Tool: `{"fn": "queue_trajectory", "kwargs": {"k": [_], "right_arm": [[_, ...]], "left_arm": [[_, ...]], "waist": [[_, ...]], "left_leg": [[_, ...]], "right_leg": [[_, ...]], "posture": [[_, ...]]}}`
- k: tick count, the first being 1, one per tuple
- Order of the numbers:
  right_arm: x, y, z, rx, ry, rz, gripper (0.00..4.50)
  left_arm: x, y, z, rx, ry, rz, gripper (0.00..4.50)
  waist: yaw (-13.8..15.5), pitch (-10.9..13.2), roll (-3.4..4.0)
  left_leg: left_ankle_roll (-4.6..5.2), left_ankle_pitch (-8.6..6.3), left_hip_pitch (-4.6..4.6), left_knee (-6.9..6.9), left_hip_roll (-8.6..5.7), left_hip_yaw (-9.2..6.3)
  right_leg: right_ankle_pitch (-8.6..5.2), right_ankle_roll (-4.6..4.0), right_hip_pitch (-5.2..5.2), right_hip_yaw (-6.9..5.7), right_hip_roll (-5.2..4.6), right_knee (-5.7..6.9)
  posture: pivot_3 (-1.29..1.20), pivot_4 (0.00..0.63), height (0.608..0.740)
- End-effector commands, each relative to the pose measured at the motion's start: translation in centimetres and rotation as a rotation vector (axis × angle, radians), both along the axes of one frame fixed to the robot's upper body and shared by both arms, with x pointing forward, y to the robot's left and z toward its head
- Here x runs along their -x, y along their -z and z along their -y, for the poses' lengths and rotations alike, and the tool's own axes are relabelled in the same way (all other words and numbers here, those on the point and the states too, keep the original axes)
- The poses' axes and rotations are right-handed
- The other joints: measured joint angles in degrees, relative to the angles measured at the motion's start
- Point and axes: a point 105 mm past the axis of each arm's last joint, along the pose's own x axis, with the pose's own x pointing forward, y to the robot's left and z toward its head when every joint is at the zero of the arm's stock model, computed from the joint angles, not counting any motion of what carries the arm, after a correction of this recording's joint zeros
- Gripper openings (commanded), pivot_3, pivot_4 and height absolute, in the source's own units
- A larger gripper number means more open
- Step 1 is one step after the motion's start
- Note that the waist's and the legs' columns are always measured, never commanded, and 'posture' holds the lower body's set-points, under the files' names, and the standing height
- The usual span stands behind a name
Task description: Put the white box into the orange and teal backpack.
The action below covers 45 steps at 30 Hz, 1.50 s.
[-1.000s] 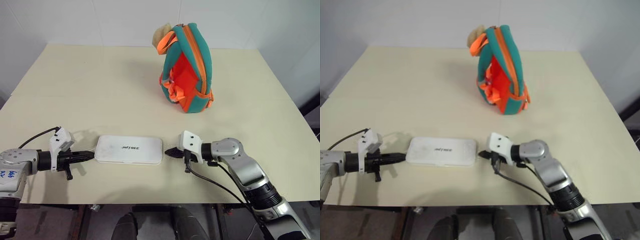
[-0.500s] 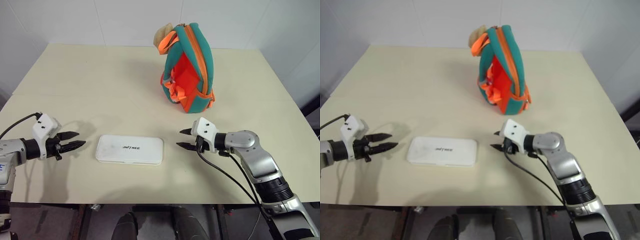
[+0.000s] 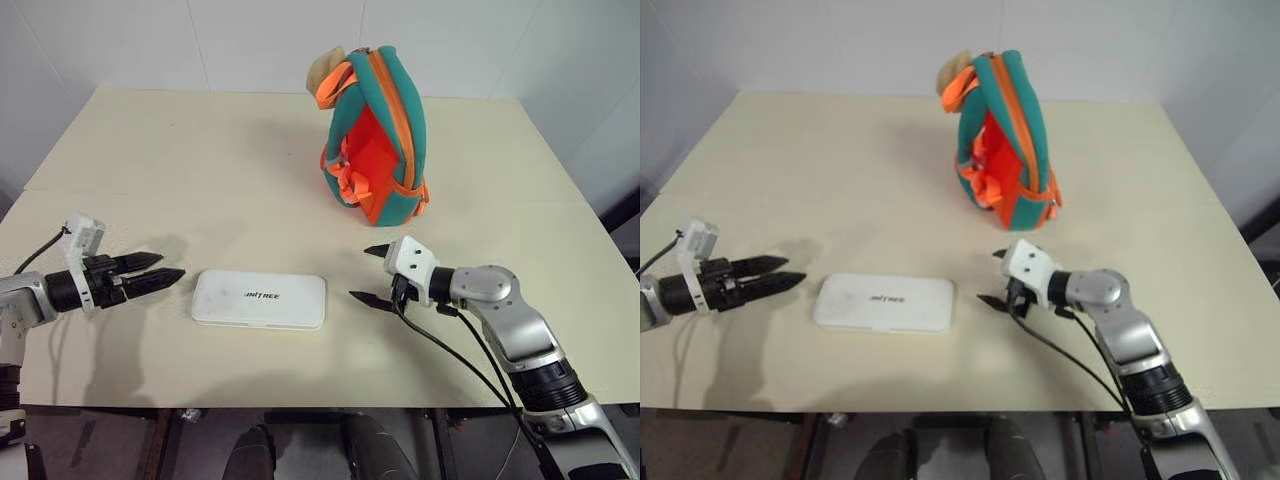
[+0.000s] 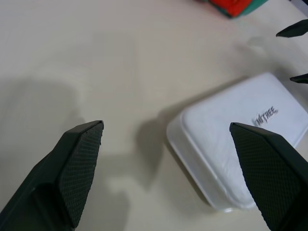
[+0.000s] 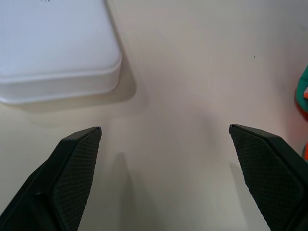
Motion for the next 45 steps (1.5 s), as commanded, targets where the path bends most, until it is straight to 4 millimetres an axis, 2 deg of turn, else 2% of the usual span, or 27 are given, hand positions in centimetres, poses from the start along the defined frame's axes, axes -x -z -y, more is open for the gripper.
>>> {"fn": "queue_trajectory", "kwargs": {"k": [1,5,10,21,38,45], "right_arm": [[-0.2,-0.4,-0.6,0.005,-0.004,0.065,4.5],[-0.2,-0.4,-1.1,-0.006,-0.006,0.076,4.5],[0.1,0.0,-1.3,-0.004,-0.025,0.066,4.5],[0.4,0.3,-1.8,0.01,-0.052,0.072,4.5],[0.9,0.5,-2.6,-0.003,-0.077,0.063,4.5],[0.8,0.5,-2.6,-0.01,-0.065,0.068,4.5]], "left_arm": [[0.3,1.1,-0.6,-0.019,-0.023,-0.127,4.48],[0.9,1.4,-0.3,0.114,-0.003,-0.235,4.48],[0.4,1.7,-0.5,0.259,-0.028,-0.29,4.48],[0.0,1.2,2.5,0.493,0.061,-0.333,4.48],[0.6,2.2,6.0,0.485,0.18,-0.418,4.48],[1.0,2.4,6.1,0.412,0.168,-0.374,4.48]], "waist": [[-0.11,0.0,0.0],[-0.01,0.0,0.0],[0.01,0.0,0.0],[0.12,0.0,0.0],[0.13,0.0,0.0],[0.05,0.0,0.0]], "left_leg": [[0.0,0.0,0.0,0.01,0.0,0.0],[0.0,0.0,0.02,0.02,-0.01,-0.02],[0.0,0.0,0.01,0.01,-0.01,-0.04],[-0.02,0.01,0.01,0.07,-0.02,-0.11],[-0.05,0.03,0.01,0.09,-0.03,-0.15],[-0.05,0.03,0.02,0.09,-0.03,-0.15]], "right_leg": [[0.0,0.0,0.0,0.0,0.0,0.01],[0.0,-0.01,0.0,-0.02,0.02,0.04],[-0.02,-0.02,0.0,-0.05,0.01,0.04],[-0.02,-0.02,0.03,-0.1,0.0,0.12],[-0.02,-0.02,0.04,-0.1,0.0,0.15],[-0.02,-0.02,0.04,-0.1,-0.01,0.16]], "posture": [[0.0,0.15,0.74],[0.0,0.15,0.74],[0.0,0.15,0.74],[0.0,0.15,0.74],[0.0,0.15,0.74],[0.0,0.15,0.74]]}}
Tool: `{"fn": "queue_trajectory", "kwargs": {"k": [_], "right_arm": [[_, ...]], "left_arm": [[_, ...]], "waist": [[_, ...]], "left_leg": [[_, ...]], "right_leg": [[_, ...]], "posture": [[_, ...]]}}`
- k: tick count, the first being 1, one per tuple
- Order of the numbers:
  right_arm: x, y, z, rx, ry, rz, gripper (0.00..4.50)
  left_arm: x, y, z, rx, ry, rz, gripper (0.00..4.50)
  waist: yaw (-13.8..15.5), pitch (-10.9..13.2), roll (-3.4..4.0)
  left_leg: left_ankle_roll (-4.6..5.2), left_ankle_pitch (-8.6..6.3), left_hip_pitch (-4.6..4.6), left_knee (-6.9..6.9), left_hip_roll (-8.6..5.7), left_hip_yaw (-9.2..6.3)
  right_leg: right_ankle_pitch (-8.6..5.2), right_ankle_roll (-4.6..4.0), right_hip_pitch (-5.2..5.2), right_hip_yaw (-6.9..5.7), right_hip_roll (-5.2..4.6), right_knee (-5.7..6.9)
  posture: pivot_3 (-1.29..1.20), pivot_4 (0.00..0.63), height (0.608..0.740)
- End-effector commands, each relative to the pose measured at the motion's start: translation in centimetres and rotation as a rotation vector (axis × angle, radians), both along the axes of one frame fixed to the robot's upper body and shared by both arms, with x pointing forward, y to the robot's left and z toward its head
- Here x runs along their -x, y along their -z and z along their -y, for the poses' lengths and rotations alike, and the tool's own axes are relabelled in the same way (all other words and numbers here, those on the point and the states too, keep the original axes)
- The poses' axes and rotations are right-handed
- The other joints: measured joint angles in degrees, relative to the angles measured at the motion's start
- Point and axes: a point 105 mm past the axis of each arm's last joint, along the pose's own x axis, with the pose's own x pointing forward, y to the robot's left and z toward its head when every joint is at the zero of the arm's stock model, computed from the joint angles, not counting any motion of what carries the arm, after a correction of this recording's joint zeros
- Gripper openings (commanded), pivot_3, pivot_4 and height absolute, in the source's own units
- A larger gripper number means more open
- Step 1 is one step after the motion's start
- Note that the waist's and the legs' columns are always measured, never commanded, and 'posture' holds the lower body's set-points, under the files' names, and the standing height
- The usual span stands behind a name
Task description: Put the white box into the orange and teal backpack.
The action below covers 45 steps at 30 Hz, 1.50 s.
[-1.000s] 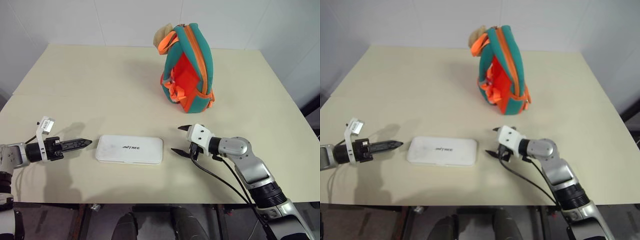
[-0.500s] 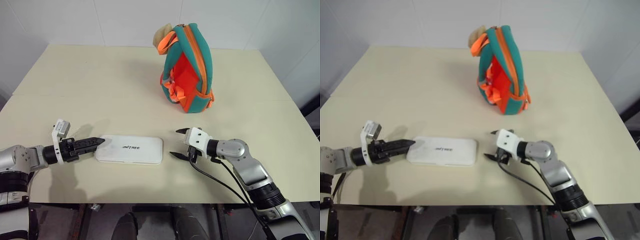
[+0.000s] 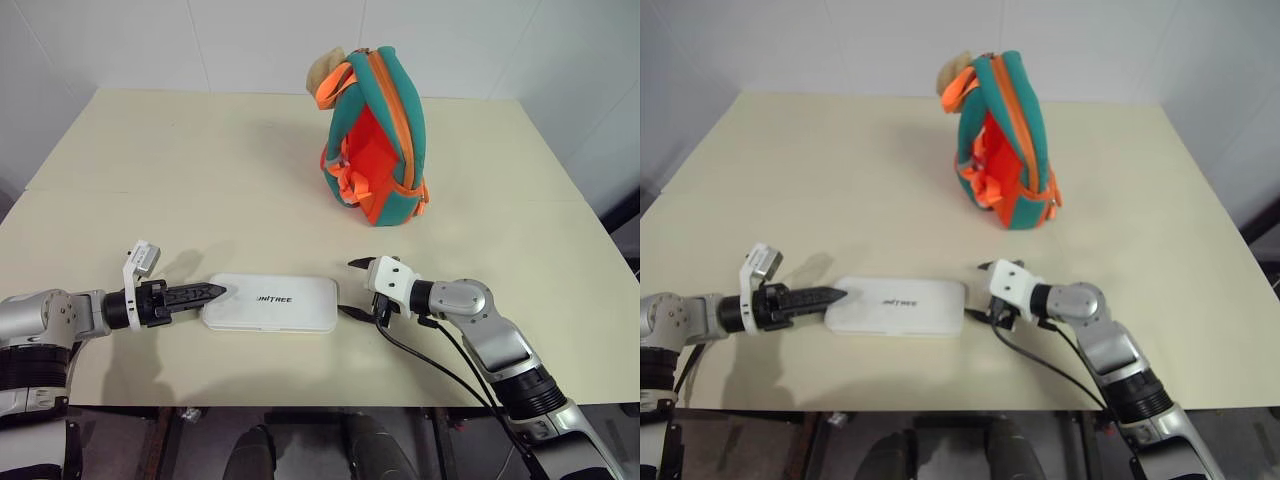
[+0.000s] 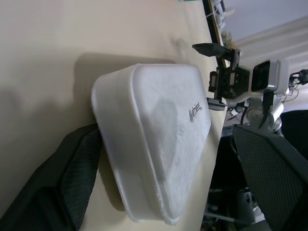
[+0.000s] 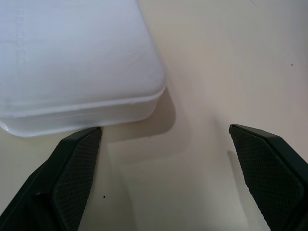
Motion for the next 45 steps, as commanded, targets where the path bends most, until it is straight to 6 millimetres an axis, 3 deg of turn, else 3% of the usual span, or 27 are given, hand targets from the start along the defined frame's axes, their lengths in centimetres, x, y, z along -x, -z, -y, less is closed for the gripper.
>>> {"fn": "queue_trajectory", "kwargs": {"k": [1,7,13,24,27,33,35,38,45], "right_arm": [[0.5,-1.0,-0.5,-0.024,-0.017,0.044,4.5],[0.6,-0.8,-0.6,-0.025,-0.023,0.037,4.5],[0.3,-0.9,-1.0,-0.029,-0.033,0.038,4.5],[0.4,-0.8,-1.1,-0.029,-0.045,0.032,4.5],[0.4,-0.8,-1.2,-0.027,-0.049,0.032,4.5],[0.3,-0.9,-1.1,-0.029,-0.045,0.038,4.5],[0.4,-0.9,-1.0,-0.029,-0.044,0.04,4.5],[0.5,-1.0,-0.9,-0.033,-0.04,0.045,4.5],[-0.1,-1.9,-0.5,-0.064,0.0,0.084,4.5]], "left_arm": [[0.5,-0.3,0.4,-0.011,0.005,0.033,4.48],[1.6,-0.4,0.8,0.035,-0.006,0.009,4.48],[0.9,-1.0,1.4,0.103,-0.052,0.04,4.48],[1.5,-0.1,1.9,0.079,-0.028,0.029,4.48],[1.2,-0.1,1.7,0.069,-0.022,0.026,3.92],[1.0,-0.4,1.7,0.065,0.005,0.029,2.01],[1.0,-0.4,1.7,0.068,0.006,0.029,1.59],[0.8,-0.4,1.4,0.075,-0.01,0.035,1.35],[-0.3,-1.1,0.3,0.11,-0.12,0.089,1.34]], "waist": [[0.01,0.0,0.0],[0.05,0.0,0.0],[0.03,0.0,-0.01],[0.04,0.0,-0.01],[0.02,0.0,0.0],[0.07,-0.01,-0.01],[0.01,-0.01,-0.02],[0.01,-0.01,-0.02],[-0.01,-0.01,-0.02]], "left_leg": [[0.0,0.0,0.0,0.0,0.0,0.0],[0.0,0.0,0.0,0.0,0.0,0.0],[0.0,0.0,0.0,0.04,-0.01,-0.02],[-0.02,0.0,0.0,0.03,-0.02,-0.04],[-0.02,0.0,0.0,0.03,-0.02,-0.04],[-0.02,0.0,0.0,0.01,-0.02,-0.03],[-0.02,0.0,0.03,0.01,-0.02,-0.04],[-0.02,0.0,0.07,0.03,-0.02,-0.03],[-0.02,0.0,0.06,0.02,-0.02,-0.04]], "right_leg": [[0.0,0.0,0.0,0.0,0.0,0.0],[0.0,0.0,0.01,0.0,-0.01,-0.02],[0.01,0.01,0.03,-0.01,-0.01,0.0],[0.01,0.02,0.04,-0.01,-0.03,-0.02],[0.01,0.02,0.04,-0.01,-0.02,-0.03],[0.01,0.01,0.04,-0.02,-0.02,-0.07],[0.01,0.01,0.08,-0.04,-0.03,-0.07],[0.01,0.02,0.12,-0.02,-0.02,-0.06],[0.01,0.02,0.11,-0.02,-0.02,-0.07]], "posture": [[0.0,0.15,0.74],[0.0,0.15,0.74],[0.0,0.15,0.74],[0.0,0.15,0.74],[0.0,0.15,0.74],[0.0,0.15,0.74],[0.0,0.15,0.74],[0.0,0.15,0.74],[0.0,0.15,0.74]]}}
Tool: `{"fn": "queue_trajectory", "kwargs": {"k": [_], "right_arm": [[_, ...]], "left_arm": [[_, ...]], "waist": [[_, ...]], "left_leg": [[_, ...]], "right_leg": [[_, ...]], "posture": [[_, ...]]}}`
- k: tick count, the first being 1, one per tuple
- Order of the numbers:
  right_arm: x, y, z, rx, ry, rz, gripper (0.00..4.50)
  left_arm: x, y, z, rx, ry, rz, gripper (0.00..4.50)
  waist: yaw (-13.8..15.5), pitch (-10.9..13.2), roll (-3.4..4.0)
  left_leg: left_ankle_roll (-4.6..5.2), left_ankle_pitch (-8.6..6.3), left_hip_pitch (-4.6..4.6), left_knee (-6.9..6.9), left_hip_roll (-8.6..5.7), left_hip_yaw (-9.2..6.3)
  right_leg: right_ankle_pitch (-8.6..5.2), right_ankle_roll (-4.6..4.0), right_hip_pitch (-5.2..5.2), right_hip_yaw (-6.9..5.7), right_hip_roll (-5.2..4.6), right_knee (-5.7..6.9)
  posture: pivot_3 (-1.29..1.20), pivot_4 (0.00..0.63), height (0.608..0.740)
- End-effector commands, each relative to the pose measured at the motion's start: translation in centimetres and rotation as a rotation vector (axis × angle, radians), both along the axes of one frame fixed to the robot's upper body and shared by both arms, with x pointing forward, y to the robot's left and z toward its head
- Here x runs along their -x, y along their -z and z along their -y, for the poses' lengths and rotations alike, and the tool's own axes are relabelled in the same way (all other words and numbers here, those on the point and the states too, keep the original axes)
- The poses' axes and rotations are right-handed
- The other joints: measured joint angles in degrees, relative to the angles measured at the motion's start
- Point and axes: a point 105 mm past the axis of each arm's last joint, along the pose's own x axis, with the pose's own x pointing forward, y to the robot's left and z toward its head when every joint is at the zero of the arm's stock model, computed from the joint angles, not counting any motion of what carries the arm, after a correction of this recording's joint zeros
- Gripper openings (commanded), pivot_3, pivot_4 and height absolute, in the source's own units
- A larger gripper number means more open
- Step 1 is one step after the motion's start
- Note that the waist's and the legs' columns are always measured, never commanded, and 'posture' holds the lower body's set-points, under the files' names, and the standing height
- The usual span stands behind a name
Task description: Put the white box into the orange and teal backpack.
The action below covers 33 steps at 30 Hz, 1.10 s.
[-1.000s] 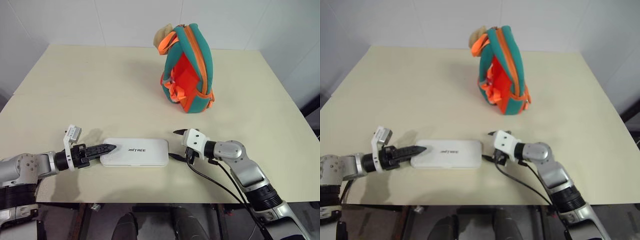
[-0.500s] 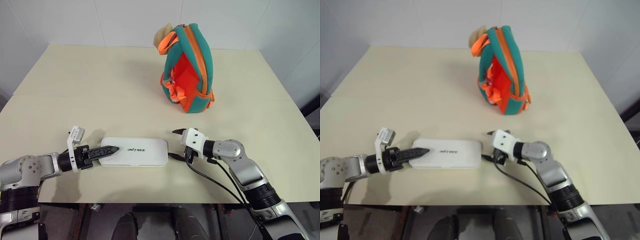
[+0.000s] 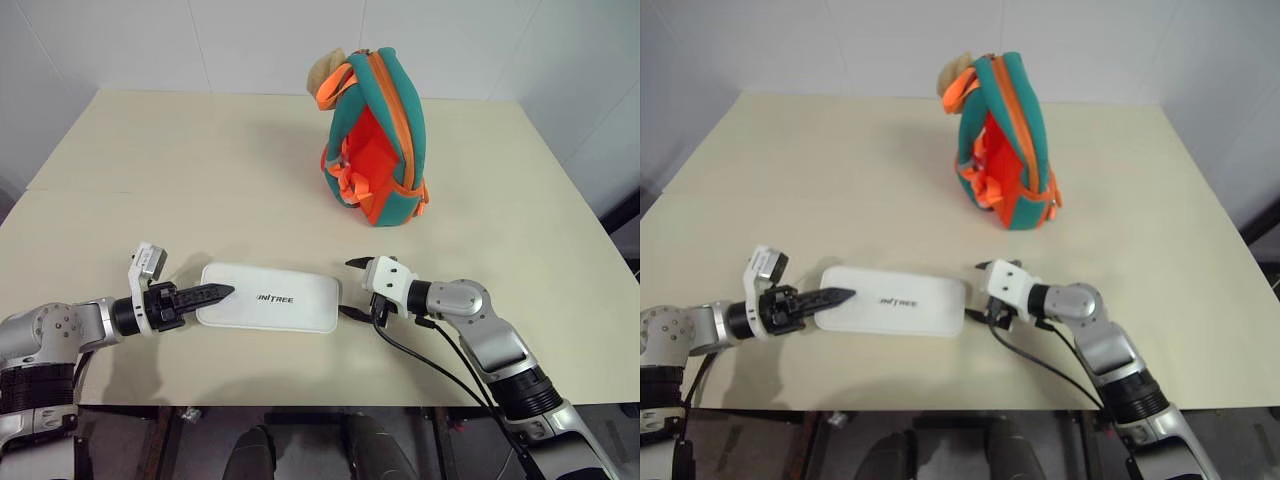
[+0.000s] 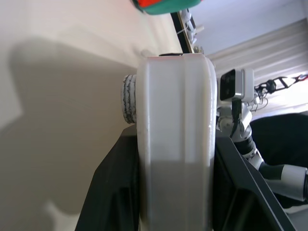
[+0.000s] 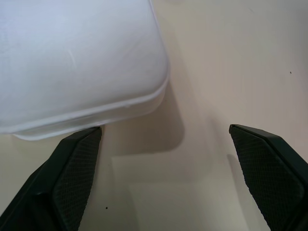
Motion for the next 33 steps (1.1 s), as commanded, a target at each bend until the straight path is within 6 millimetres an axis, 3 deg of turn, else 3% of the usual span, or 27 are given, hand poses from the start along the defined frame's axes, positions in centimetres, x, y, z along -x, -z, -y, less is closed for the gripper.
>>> {"fn": "queue_trajectory", "kwargs": {"k": [1,7,10,13,17,21,33], "right_arm": [[-0.3,-2.0,0.0,-0.055,0.02,0.077,4.5],[-2.2,-4.6,2.2,-0.195,0.214,0.16,4.5],[-3.3,-7.7,5.0,-0.38,0.426,0.274,4.5],[-3.1,-10.0,7.3,-0.533,0.576,0.354,4.5],[-2.5,-10.4,9.3,-0.616,0.738,0.347,4.5],[-3.2,-11.0,9.5,-0.672,0.762,0.339,4.5],[-6.8,-12.4,7.1,-0.74,0.61,0.247,4.5]], "left_arm": [[-1.1,-0.6,-1.6,-0.028,-0.127,0.049,1.34],[-2.1,-2.8,-2.9,0.039,-0.308,0.138,1.34],[-2.4,-4.1,-3.5,0.118,-0.438,0.16,1.34],[-1.8,-4.3,-3.2,0.153,-0.488,0.148,1.33],[-1.2,-4.6,-2.9,0.194,-0.537,0.134,1.33],[-1.4,-4.5,-2.4,0.22,-0.565,0.105,1.33],[-2.4,-5.4,-0.9,0.224,-0.567,0.071,1.33]], "waist": [[-0.02,0.0,0.0],[0.07,-0.01,-0.02],[0.1,-0.01,-0.02],[0.14,-0.01,-0.02],[0.19,-0.01,-0.03],[-0.02,-0.01,-0.02],[0.03,-0.01,-0.02]], "left_leg": [[0.0,0.0,0.0,0.0,0.0,0.0],[0.0,0.0,-0.02,0.07,0.0,-0.04],[0.0,0.0,-0.03,0.06,0.0,-0.04],[-0.01,-0.01,-0.09,0.04,0.0,-0.07],[-0.05,-0.03,-0.11,-0.05,0.0,-0.11],[-0.04,-0.02,-0.08,0.01,-0.03,-0.07],[-0.04,0.04,-0.11,0.01,-0.07,-0.05]], "right_leg": [[0.0,0.0,0.0,0.0,0.0,0.01],[0.02,0.04,0.01,0.0,-0.01,0.04],[0.04,0.06,0.01,0.01,-0.03,0.03],[0.05,0.09,-0.02,0.0,-0.05,0.02],[0.05,0.1,-0.04,-0.02,-0.05,-0.06],[0.08,0.15,-0.02,0.03,-0.05,-0.02],[0.2,0.25,0.04,0.07,-0.03,-0.24]], "posture": [[0.0,0.15,0.74],[0.0,0.15,0.74],[0.0,0.15,0.74],[0.0,0.15,0.74],[0.0,0.15,0.74],[0.0,0.15,0.74],[0.0,0.15,0.74]]}}
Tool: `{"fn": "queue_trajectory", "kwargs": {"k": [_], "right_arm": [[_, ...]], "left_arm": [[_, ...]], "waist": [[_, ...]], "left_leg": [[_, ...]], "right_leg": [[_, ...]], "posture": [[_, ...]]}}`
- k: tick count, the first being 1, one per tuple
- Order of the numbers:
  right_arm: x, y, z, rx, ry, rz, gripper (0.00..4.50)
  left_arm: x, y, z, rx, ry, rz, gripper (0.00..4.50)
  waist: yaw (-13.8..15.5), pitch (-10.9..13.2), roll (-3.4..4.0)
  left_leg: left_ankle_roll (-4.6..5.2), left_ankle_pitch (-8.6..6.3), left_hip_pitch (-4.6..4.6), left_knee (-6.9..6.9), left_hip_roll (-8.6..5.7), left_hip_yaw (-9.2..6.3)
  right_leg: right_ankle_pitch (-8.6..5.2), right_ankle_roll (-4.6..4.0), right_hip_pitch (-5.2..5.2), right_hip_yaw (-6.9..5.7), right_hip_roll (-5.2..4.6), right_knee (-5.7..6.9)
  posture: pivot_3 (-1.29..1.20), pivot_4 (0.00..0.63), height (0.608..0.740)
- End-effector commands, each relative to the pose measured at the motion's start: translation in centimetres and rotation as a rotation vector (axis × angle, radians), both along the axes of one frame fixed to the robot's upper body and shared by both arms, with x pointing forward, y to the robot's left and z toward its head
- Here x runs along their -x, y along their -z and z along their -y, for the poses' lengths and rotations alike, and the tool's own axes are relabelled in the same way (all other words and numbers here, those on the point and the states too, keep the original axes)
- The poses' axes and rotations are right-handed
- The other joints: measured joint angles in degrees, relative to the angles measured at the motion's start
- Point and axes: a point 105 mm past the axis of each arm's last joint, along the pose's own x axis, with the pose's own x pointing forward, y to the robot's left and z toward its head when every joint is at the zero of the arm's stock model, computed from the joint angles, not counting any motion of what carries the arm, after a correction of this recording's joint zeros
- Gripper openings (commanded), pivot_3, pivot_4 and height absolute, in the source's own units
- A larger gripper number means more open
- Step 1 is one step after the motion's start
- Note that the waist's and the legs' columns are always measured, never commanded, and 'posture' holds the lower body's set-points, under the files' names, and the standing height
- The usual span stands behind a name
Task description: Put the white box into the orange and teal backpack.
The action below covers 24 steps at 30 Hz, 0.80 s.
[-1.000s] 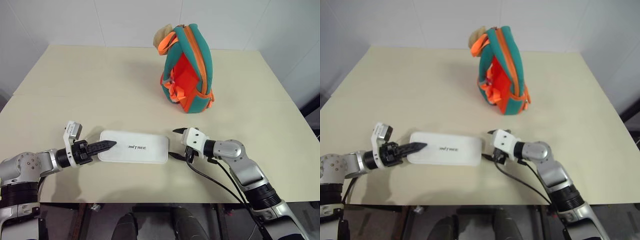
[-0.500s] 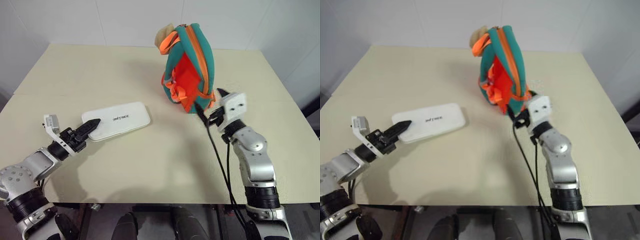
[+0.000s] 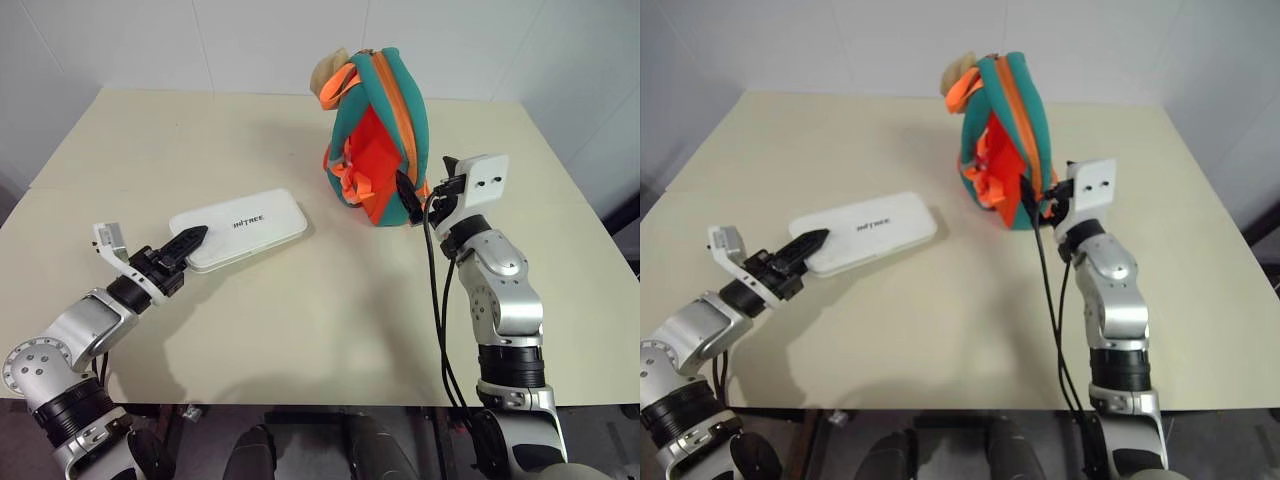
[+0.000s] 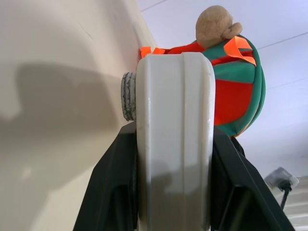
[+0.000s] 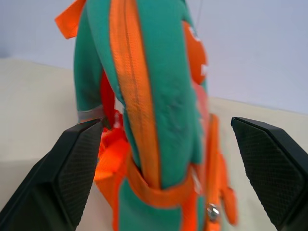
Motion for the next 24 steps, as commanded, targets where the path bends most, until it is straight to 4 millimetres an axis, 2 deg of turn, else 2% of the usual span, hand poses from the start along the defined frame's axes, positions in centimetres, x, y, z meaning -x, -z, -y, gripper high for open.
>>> {"fn": "queue_trajectory", "kwargs": {"k": [1,5,8,13,19,20,24], "right_arm": [[-0.6,-1.3,-0.3,0.008,-0.026,0.055,4.5],[-2.5,-0.8,-0.4,0.032,0.023,0.026,4.5],[-3.3,-1.0,-0.1,0.009,0.057,0.03,3.89],[-3.7,-1.0,-0.1,0.01,0.07,0.023,2.16],[-2.9,-1.7,0.0,0.022,0.055,0.045,0.22],[-2.5,-1.8,0.0,0.024,0.048,0.052,0.02],[-0.5,-2.1,-0.2,0.037,0.004,0.057,0.01]], "left_arm": [[0.2,-1.6,0.1,0.01,-0.003,0.063,1.33],[0.1,-1.8,0.6,0.015,0.003,0.067,1.33],[0.0,-1.9,0.6,0.024,-0.005,0.074,1.33],[0.0,-2.2,0.5,0.035,-0.017,0.086,1.33],[-0.2,-2.0,0.6,0.064,-0.015,0.072,1.33],[-0.2,-1.8,0.6,0.063,-0.009,0.06,1.33],[-0.3,-1.7,0.9,0.072,0.017,0.049,1.33]], "waist": [[0.0,0.0,0.0],[-0.17,0.0,0.0],[-0.1,0.0,0.0],[-0.08,0.0,0.0],[-0.03,0.0,0.0],[-0.02,0.0,0.0],[0.13,0.01,0.02]], "left_leg": [[0.0,0.0,0.0,-0.04,0.0,0.0],[0.0,0.0,0.0,-0.07,0.0,0.06],[0.0,0.0,0.0,-0.09,0.0,0.06],[0.0,0.0,-0.02,-0.11,0.0,0.06],[0.0,0.0,-0.03,-0.1,0.0,0.06],[0.0,0.0,-0.04,-0.11,0.0,0.06],[0.0,0.0,-0.11,-0.31,0.0,0.03]], "right_leg": [[0.0,0.0,0.0,0.0,0.0,-0.03],[0.0,0.0,-0.02,0.03,0.0,-0.07],[0.0,-0.01,-0.03,0.03,0.0,-0.08],[0.0,-0.01,-0.02,0.03,0.0,-0.17],[0.0,0.0,-0.02,0.03,0.0,-0.17],[0.0,0.0,-0.03,0.03,0.0,-0.18],[-0.01,0.0,-0.12,0.0,-0.01,-0.32]], "posture": [[0.0,0.15,0.74],[0.0,0.15,0.74],[0.0,0.15,0.74],[0.0,0.15,0.74],[0.0,0.15,0.74],[0.0,0.15,0.74],[0.0,0.15,0.74]]}}
